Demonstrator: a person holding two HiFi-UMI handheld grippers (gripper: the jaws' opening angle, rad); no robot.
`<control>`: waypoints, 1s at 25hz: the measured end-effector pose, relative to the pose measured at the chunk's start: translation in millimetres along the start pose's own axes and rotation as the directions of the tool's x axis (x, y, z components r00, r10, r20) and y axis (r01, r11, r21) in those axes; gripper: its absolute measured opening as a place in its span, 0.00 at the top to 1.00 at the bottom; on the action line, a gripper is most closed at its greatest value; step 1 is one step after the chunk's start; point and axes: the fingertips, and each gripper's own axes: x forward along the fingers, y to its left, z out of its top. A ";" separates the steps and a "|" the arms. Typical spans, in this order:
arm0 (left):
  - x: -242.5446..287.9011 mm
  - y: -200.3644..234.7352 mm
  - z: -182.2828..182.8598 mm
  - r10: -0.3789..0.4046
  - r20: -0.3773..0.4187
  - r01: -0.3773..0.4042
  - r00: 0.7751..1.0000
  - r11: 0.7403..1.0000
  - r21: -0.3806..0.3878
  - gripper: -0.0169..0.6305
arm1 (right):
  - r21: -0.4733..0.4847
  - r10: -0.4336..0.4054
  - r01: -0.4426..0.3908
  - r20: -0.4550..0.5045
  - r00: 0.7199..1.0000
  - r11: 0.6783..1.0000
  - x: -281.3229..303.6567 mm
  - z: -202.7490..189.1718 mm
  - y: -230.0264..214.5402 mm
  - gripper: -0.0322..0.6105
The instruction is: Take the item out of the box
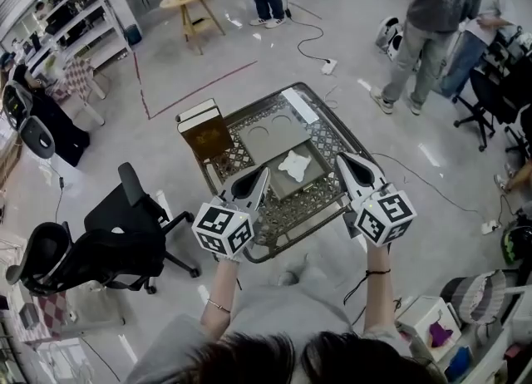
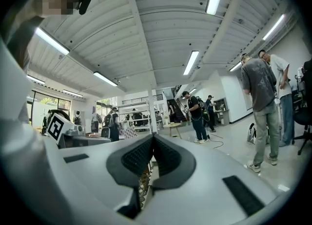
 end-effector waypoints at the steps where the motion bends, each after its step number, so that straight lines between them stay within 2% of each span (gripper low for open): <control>1: 3.3 0.8 -0.9 0.005 -0.003 -0.005 1.000 1.000 -0.003 0.95 | 0.006 0.000 0.000 -0.001 1.000 1.000 2.7 -0.7 -4.7 0.92; 7: 30.1 15.0 -4.6 0.064 -0.022 -0.065 0.998 0.997 -0.028 0.95 | 0.014 0.069 -0.068 -0.027 0.997 0.998 35.9 -0.3 -31.1 0.92; 14: 65.9 30.8 -13.6 0.131 -0.041 -0.134 0.991 0.988 -0.072 0.95 | 0.018 0.175 -0.174 -0.092 0.980 0.985 75.6 -6.8 -62.4 0.92; 19: 80.8 48.2 -22.1 0.207 -0.052 -0.211 0.977 0.971 -0.109 0.95 | 0.014 0.263 -0.263 -0.140 0.955 0.965 104.1 -16.9 -74.1 0.92; 25: 86.1 61.5 -36.6 0.290 -0.080 -0.299 0.954 0.943 -0.146 0.95 | 0.046 0.340 -0.339 -0.235 0.910 0.939 128.7 -45.1 -82.0 0.92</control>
